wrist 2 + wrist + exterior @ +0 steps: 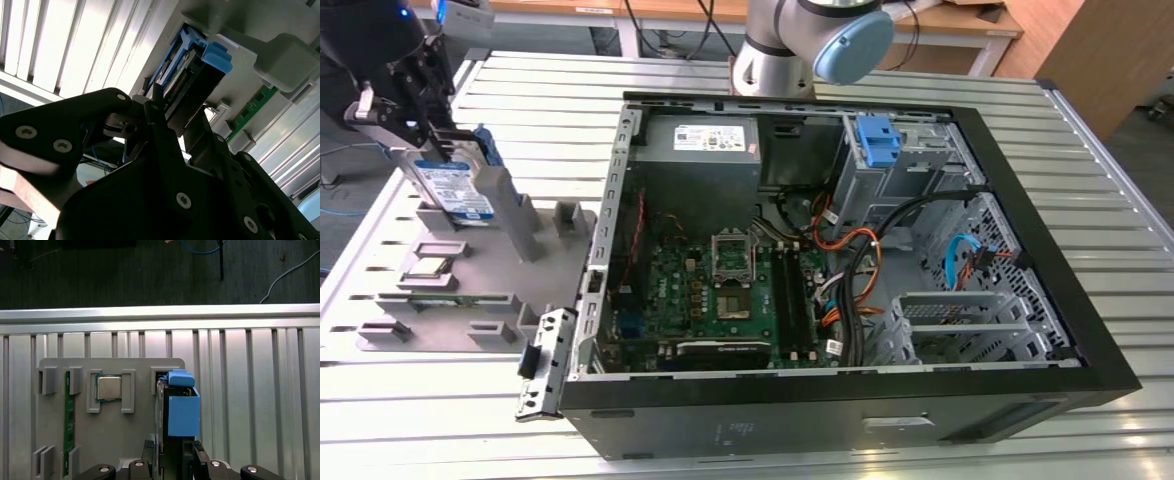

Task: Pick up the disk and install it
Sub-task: 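Pick up the disk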

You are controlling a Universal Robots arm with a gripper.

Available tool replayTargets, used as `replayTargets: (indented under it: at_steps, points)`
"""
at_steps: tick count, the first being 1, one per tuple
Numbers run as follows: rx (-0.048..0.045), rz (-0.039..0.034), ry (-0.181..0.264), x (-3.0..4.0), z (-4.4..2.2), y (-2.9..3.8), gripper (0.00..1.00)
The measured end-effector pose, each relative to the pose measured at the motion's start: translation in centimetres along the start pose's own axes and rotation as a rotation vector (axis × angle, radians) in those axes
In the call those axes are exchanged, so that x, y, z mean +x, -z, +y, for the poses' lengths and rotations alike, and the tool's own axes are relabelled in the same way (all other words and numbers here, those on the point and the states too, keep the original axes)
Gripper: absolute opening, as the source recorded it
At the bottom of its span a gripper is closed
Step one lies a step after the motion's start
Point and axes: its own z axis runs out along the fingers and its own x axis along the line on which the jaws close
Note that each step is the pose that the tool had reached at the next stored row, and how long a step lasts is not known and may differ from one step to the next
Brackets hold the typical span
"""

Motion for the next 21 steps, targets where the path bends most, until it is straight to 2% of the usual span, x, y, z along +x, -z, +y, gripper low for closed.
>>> replayTargets:
  at_steps: [11, 13, 14, 21]
  points:
    - [0.0, 0.0, 0.001, 0.0, 0.0, 0.0, 0.42]
    - [-0.0001, 0.0001, 0.001, 0.0, 0.0, 0.0, 0.41]
    - [-0.0002, 0.0001, 0.001, 0.0, 0.0, 0.0, 0.35]
    - [0.0, 0.0, 0.001, 0.0, 0.0, 0.0, 0.35]
